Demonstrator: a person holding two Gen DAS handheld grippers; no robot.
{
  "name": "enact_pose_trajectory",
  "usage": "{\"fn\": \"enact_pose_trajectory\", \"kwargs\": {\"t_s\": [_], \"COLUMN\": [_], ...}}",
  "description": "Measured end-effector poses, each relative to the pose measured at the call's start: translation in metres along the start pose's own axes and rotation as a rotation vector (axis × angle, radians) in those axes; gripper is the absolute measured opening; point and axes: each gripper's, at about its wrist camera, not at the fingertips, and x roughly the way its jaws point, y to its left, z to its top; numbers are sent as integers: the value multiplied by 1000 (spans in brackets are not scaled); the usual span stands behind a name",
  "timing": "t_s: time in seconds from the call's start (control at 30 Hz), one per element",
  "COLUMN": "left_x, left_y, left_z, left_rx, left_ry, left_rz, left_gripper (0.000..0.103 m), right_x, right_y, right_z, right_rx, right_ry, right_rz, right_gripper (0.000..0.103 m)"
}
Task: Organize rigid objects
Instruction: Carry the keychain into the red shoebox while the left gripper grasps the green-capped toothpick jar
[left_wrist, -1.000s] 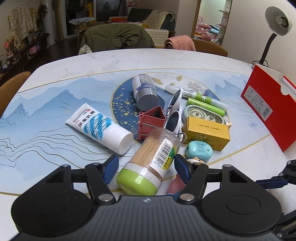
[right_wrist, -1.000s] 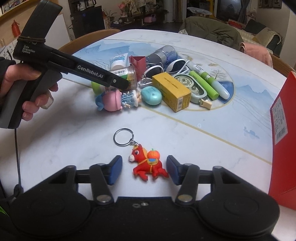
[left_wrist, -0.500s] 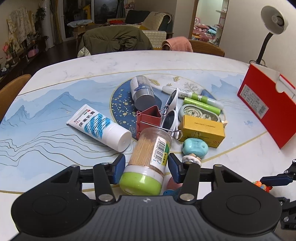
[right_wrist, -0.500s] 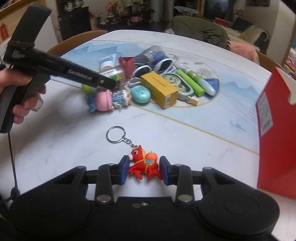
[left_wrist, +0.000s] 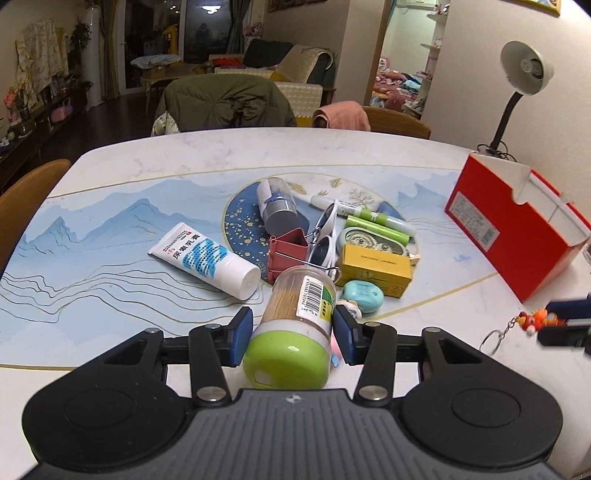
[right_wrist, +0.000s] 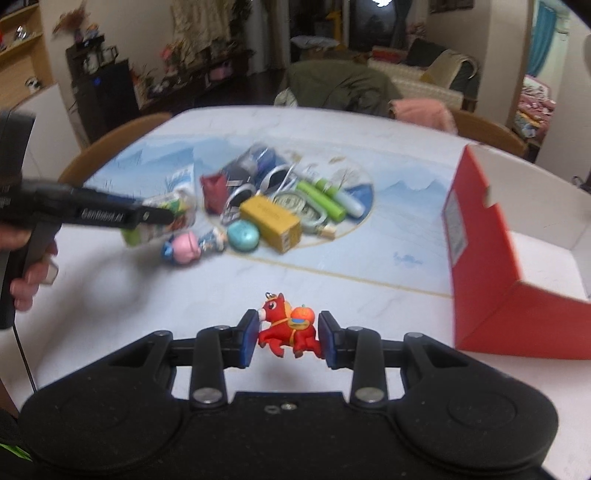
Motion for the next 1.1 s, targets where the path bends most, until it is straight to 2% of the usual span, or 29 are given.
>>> {"fn": "enact_pose_trajectory", "kwargs": {"t_s": [0.2, 0.47, 0.73, 0.77, 0.8, 0.83, 0.9, 1.1], "left_x": [-23, -49, -35, -31, -27, -23, -15, 7], "left_y": [-10, -51, -109, -116, -122, -126, -136, -164], "left_z": [4, 32, 61, 62, 64, 67, 73, 89], "left_rx": [5, 56, 102, 104, 101, 85, 68, 91], "left_ry": [-24, -73, -84, -80, -76, -63, -54, -55], "left_rz": [-35, -100, -169, -174, -173, -181, -195, -173], "left_gripper": [46, 43, 40, 32, 12, 0, 0, 1], "right_x": [-33, -64, -83, -85, -85, -87, -89, -83], "right_y": [-9, -33, -86, -96, -104, -114, -131, -183], "right_z": [12, 27, 47, 49, 51, 53, 56, 64], "right_rx": [55, 86, 100, 103, 108, 111, 106, 105], "right_ry": [-59, -119, -173, -177, -180, -181, -188, -182], "right_rz": [-30, -48, -73, -80, -86, -88, -97, -132], "right_gripper": [31, 31, 31, 31, 31, 31, 31, 31]}}
